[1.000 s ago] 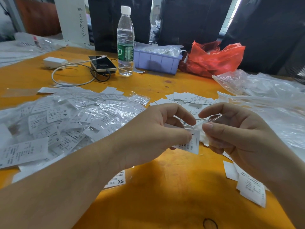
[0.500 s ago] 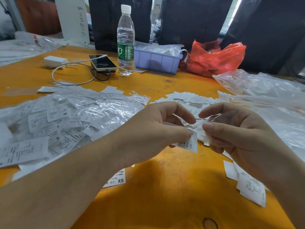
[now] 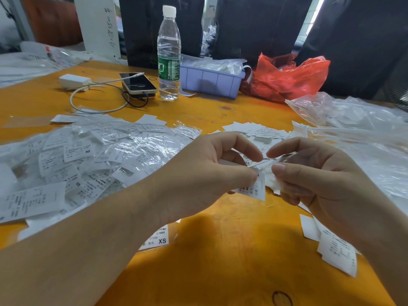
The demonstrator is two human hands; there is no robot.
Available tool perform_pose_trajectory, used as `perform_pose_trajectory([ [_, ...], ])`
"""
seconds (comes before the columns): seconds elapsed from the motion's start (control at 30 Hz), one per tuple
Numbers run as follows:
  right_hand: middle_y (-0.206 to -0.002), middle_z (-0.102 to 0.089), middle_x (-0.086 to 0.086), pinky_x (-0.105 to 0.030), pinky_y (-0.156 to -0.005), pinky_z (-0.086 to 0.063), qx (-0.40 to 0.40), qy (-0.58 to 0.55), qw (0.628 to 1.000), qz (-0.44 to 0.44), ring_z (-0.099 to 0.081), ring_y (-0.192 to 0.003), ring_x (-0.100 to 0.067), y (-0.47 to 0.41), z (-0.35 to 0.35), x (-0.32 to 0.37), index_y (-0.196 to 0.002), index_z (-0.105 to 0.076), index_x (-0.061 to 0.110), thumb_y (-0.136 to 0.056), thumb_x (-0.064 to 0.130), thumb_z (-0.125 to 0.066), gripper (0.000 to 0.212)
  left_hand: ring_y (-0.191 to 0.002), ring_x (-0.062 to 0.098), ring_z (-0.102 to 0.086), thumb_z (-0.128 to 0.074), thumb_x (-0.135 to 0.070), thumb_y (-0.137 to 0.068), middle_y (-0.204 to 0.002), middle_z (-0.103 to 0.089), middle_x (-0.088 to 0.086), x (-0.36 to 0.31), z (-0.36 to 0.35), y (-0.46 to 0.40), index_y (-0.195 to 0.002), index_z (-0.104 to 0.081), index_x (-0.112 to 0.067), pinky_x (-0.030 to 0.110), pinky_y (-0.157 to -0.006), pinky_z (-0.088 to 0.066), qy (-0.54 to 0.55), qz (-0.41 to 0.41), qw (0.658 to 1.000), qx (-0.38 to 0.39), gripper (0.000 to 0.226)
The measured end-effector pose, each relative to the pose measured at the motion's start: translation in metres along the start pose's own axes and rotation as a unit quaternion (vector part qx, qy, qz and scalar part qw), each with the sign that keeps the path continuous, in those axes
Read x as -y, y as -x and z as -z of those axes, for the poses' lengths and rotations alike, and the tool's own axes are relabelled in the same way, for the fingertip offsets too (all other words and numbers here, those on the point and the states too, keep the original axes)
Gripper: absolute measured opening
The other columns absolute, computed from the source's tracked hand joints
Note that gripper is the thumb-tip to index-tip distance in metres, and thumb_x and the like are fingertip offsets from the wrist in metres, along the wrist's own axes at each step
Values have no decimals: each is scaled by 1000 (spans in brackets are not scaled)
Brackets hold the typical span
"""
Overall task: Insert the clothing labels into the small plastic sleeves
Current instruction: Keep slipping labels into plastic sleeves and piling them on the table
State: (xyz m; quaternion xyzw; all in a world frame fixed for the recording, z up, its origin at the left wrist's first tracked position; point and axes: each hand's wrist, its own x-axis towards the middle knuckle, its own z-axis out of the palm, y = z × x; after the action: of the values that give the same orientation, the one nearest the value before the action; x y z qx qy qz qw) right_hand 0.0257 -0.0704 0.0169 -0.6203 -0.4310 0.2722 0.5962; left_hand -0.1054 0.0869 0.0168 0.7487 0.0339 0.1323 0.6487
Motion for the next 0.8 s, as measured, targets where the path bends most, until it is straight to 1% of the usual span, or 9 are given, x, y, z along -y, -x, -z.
perform_pose_trajectory([
  [0.2, -54, -48, 0, -25, -46, -40, 24, -9, 1000, -12, -42, -47, -11, 1, -1, 0, -95, -69, 14, -73, 15, -70, 21, -55, 6, -57, -65, -15, -69, -65, -65, -5, 1, 0, 0, -85, -69, -25, 12, -48, -41, -21, 4, 1000, -2, 19],
  [0.37, -58, -51, -2, -24, -47, -40, 33, -11, 999, -17, -46, -48, -11, 1, -3, -1, -93, -70, 14, -72, 16, -71, 21, -55, 9, -54, -65, -16, -70, -66, -63, -1, 1, -1, 1, -86, -70, -23, 13, -48, -41, -36, 1, 999, 3, 18],
  [0.47, -61, -55, -4, -25, -47, -42, 28, -10, 999, -19, -50, -50, -12, 0, -2, -1, -95, -70, 15, -72, 15, -71, 23, -61, 17, -55, -63, -19, -71, -74, -65, 10, 2, -3, 1, -83, -72, -24, 27, -55, -45, -73, -2, 997, -9, 16],
  [0.53, -66, -57, -10, -26, -48, -43, 28, -7, 999, -20, -50, -53, -17, 0, -2, -1, -95, -71, 15, -72, 13, -71, 24, -62, 20, -57, -64, -22, -74, -77, -67, 8, 2, -4, 2, -83, -72, -27, 38, -59, -49, -111, -5, 994, -23, 12],
  [0.57, -68, -58, -12, -27, -48, -43, 29, -5, 999, -21, -48, -54, -21, 0, -3, -1, -95, -71, 16, -71, 12, -71, 24, -64, 24, -58, -66, -20, -78, -77, -68, 5, 1, -4, 2, -82, -72, -26, 41, -62, -51, -125, -4, 992, -30, 9],
  [0.63, -72, -60, -14, -27, -48, -44, 29, 0, 999, -22, -45, -56, -25, 1, -4, -1, -94, -72, 18, -71, 11, -71, 24, -71, 30, -61, -66, -14, -85, -78, -69, 3, 1, -3, 2, -81, -73, -25, 43, -67, -51, -146, 5, 988, -47, 14],
  [0.7, -72, -62, -13, -27, -49, -44, 27, 2, 999, -23, -45, -56, -25, 1, -4, 0, -94, -72, 19, -71, 10, -70, 24, -68, 23, -62, -65, -13, -86, -78, -70, -1, 2, -3, 2, -80, -73, -25, 37, -66, -52, -161, 17, 985, -61, 16],
  [0.77, -72, -63, -13, -28, -49, -43, 28, 0, 999, -25, -46, -56, -25, 1, -4, 0, -96, -71, 17, -72, 10, -69, 25, -59, 7, -61, -65, -17, -86, -76, -70, -9, 3, -2, 2, -81, -73, -25, 27, -62, -51, -168, 30, 983, -69, 13],
  [0.8, -72, -63, -13, -28, -48, -43, 29, -2, 999, -27, -46, -57, -24, 1, -4, 0, -97, -70, 17, -72, 9, -69, 26, -59, 3, -61, -65, -21, -86, -75, -70, -11, 3, -2, 2, -82, -73, -25, 22, -61, -50, -166, 36, 983, -69, 10],
])
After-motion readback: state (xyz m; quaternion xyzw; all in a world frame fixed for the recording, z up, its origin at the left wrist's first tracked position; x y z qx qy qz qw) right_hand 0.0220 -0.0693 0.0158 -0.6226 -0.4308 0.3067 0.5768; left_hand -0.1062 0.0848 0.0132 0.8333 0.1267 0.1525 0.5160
